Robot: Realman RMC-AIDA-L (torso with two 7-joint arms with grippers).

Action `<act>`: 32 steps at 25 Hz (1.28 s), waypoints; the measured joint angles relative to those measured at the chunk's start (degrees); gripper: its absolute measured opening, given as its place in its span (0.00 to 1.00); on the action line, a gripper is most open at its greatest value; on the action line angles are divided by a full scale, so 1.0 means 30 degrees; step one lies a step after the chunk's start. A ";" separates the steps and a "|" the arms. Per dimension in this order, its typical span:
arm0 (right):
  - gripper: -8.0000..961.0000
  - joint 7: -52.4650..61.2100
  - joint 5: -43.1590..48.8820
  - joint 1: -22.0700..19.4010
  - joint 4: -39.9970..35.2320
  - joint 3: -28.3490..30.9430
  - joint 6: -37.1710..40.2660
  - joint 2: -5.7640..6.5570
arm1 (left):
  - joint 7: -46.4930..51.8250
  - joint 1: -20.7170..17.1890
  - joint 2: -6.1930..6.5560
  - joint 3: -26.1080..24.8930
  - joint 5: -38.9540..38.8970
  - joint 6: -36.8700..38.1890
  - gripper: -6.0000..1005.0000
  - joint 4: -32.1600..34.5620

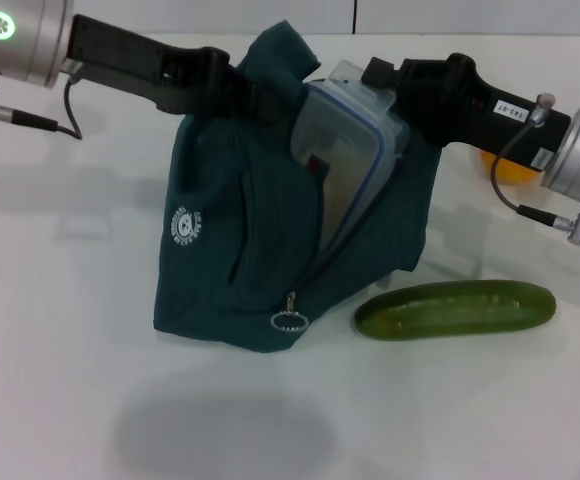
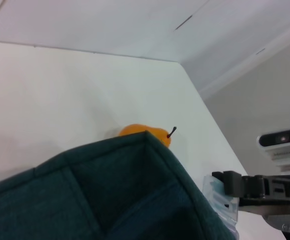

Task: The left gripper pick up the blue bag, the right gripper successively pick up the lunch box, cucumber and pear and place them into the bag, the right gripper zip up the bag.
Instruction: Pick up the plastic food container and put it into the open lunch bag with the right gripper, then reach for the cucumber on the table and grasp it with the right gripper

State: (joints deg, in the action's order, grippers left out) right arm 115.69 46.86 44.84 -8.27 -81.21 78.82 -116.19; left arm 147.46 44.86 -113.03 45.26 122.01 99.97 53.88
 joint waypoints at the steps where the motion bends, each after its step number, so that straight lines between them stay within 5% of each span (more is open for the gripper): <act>1: 0.04 -0.0001 0.0016 -0.0020 0.0000 0.0000 -0.0033 0.0000 | -0.0046 -0.0034 0.0000 0.0001 0.0000 -0.0022 0.05 -0.0018; 12: 0.07 -0.0179 0.0038 -0.0200 -0.0181 -0.0159 -0.0262 0.0002 | -0.0158 -0.0106 0.0016 0.0001 -0.0007 -0.0052 0.05 0.0040; 20: 0.09 -0.1191 -0.0241 -0.1912 -0.2275 -0.0104 -0.0513 -0.0001 | -0.0171 -0.0258 0.0118 0.0000 -0.0002 -0.0095 0.05 0.0079; 26: 0.30 -0.2057 -0.1250 -0.2516 -0.2442 -0.0052 -0.0251 0.0042 | -0.0211 -0.0465 0.0190 0.0000 0.0013 -0.0280 0.05 0.0107; 32: 0.38 -0.4218 -0.3364 -0.3763 -0.3147 0.0268 0.1402 0.0420 | -0.0224 -0.0667 0.0295 0.0000 0.0026 -0.0278 0.05 0.0154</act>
State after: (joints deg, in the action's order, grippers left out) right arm 103.03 36.76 33.55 -17.71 -80.41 83.02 -114.93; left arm 146.79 42.86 -112.14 45.26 122.09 99.14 54.34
